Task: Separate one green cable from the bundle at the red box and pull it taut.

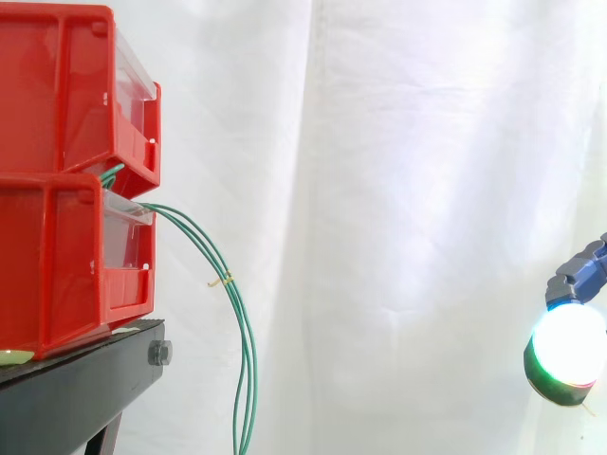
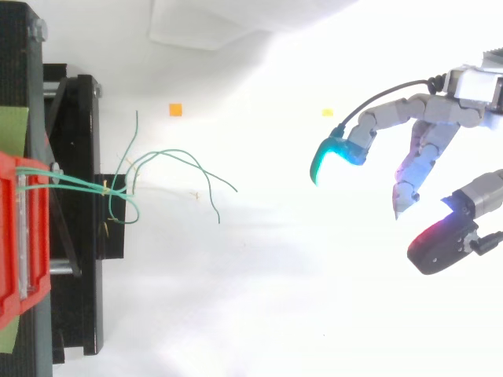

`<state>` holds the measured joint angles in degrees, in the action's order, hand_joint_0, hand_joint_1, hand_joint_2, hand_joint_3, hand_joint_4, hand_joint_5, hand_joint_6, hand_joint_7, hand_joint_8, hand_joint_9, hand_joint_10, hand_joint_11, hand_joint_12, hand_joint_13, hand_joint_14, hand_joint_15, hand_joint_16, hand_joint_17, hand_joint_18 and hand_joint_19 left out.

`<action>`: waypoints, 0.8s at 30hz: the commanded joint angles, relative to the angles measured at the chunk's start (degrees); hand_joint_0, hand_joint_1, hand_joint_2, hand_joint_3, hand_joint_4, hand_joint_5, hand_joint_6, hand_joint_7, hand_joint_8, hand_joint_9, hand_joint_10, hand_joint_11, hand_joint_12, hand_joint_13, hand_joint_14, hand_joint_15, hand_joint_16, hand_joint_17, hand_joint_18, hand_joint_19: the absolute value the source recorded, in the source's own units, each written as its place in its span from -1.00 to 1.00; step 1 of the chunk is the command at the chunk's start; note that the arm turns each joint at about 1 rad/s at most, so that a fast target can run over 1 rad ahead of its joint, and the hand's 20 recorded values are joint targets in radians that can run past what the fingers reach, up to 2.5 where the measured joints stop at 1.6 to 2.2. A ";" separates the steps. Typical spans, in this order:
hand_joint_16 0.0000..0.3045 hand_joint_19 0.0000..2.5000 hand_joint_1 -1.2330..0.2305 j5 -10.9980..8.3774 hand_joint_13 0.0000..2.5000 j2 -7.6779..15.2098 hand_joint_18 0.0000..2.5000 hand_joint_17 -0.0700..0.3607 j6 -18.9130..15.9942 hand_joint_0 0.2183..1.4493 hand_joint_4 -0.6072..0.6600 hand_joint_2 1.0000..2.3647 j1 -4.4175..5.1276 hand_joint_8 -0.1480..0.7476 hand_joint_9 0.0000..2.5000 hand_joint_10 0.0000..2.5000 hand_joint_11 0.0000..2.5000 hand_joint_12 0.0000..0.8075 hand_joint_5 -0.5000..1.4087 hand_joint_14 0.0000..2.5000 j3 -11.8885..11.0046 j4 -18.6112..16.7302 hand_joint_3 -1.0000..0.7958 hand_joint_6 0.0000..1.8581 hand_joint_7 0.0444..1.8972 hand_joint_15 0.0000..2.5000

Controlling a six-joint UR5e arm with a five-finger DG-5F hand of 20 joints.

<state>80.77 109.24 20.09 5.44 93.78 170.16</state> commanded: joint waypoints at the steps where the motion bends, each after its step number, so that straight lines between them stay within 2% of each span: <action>1: -0.68 -0.37 -0.10 0.00 -0.13 -0.08 -0.29 -0.16 0.04 -0.47 0.32 -1.00 0.01 -0.08 -0.04 -0.98 -0.54 -0.08 -0.64 -0.99 0.00 0.00 -0.44 -0.46 -0.23 -0.59; 15: -0.67 -0.37 -0.10 0.00 -0.13 0.01 -0.29 -0.16 -0.05 -0.47 0.31 -1.00 0.01 -0.07 -0.04 -0.98 -0.54 -0.08 -0.64 -0.98 0.00 0.00 -0.44 -0.46 -0.23 -0.59; 19: -0.68 -0.38 -0.09 0.00 -0.22 0.01 -0.34 -0.16 0.04 -0.46 0.33 -1.00 0.01 -0.03 -0.13 -0.99 -0.58 -0.04 -0.65 -0.99 0.00 0.00 -0.44 -0.46 -0.24 -0.62; 21: -0.70 -0.36 -0.05 0.00 -0.19 -0.08 -0.31 -0.19 0.04 -0.43 0.37 -1.00 0.01 -0.02 -0.11 -0.99 -0.59 -0.01 -0.65 -0.99 0.00 0.00 -0.44 -0.46 -0.25 -0.63; 24: -0.66 -0.36 -0.07 0.00 -0.20 -0.08 -0.35 -0.13 0.04 -0.43 0.40 -1.00 0.01 -0.02 -0.10 -0.98 -0.57 -0.01 -0.63 -0.99 0.00 0.00 -0.44 -0.46 -0.22 -0.61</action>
<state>80.77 109.20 20.11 5.44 93.78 170.16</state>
